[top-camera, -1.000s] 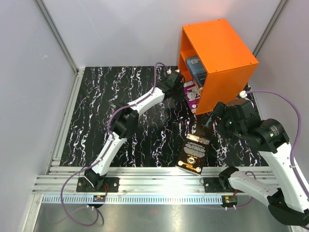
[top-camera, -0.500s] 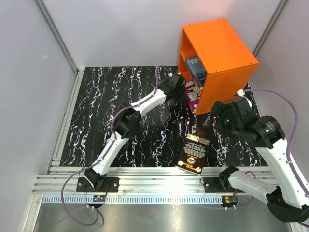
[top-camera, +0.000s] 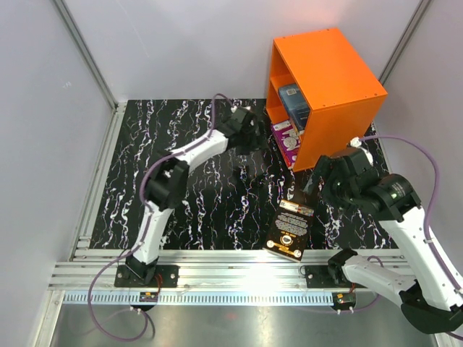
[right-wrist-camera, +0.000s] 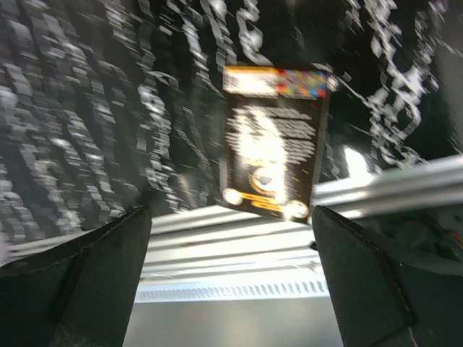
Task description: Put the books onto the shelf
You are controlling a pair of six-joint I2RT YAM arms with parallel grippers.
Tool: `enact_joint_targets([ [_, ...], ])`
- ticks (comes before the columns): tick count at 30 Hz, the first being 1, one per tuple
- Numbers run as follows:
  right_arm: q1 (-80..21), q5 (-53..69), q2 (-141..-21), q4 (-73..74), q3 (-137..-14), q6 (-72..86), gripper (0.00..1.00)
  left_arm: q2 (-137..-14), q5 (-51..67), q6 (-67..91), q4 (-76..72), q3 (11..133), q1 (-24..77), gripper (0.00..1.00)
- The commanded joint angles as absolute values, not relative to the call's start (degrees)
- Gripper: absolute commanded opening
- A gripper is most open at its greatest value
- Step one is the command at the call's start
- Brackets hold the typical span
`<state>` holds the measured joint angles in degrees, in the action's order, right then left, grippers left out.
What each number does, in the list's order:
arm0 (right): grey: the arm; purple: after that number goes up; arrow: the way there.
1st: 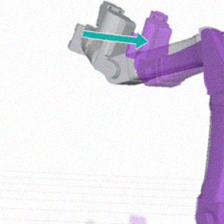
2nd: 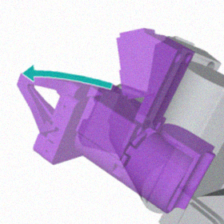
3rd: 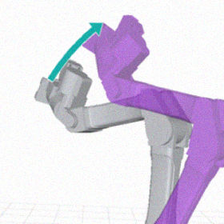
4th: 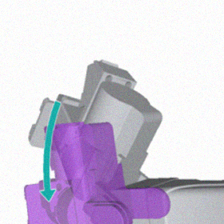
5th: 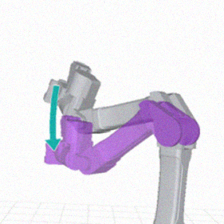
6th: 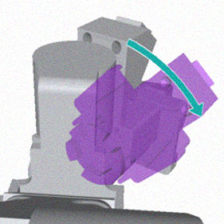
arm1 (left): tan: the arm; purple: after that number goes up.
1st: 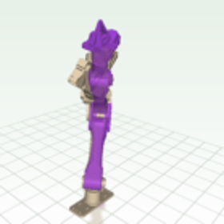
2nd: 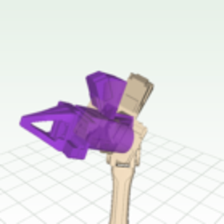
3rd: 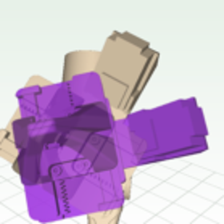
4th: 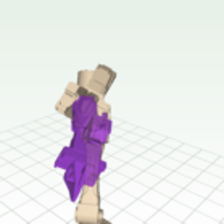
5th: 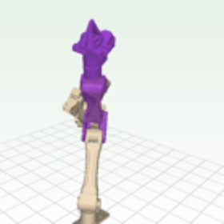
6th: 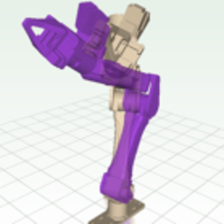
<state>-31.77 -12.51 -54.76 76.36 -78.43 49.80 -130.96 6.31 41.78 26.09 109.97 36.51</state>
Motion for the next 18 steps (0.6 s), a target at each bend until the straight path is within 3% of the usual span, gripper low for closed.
enact_joint_targets([
  [1, -31.9, -11.3, -56.0, 84.8, -71.3, 47.6, 1.0, -120.1, 7.8, 35.2, 25.6, 99.9, 36.0, 0.92],
  [3, -31.0, -9.6, -58.6, 81.4, -64.2, 46.6, 1.0, -114.8, 9.4, 34.1, 23.6, 93.1, 36.7, 0.98],
  [7, -25.8, -0.9, -63.0, 73.3, -52.5, 43.6, 1.0, -107.8, 18.5, 34.3, 18.3, 77.4, 38.5, 0.99],
  [18, -18.9, 9.9, -74.2, 53.5, -40.7, 49.1, 1.0, -106.6, 26.2, 39.4, 12.8, 71.5, 47.4, 0.99],
])
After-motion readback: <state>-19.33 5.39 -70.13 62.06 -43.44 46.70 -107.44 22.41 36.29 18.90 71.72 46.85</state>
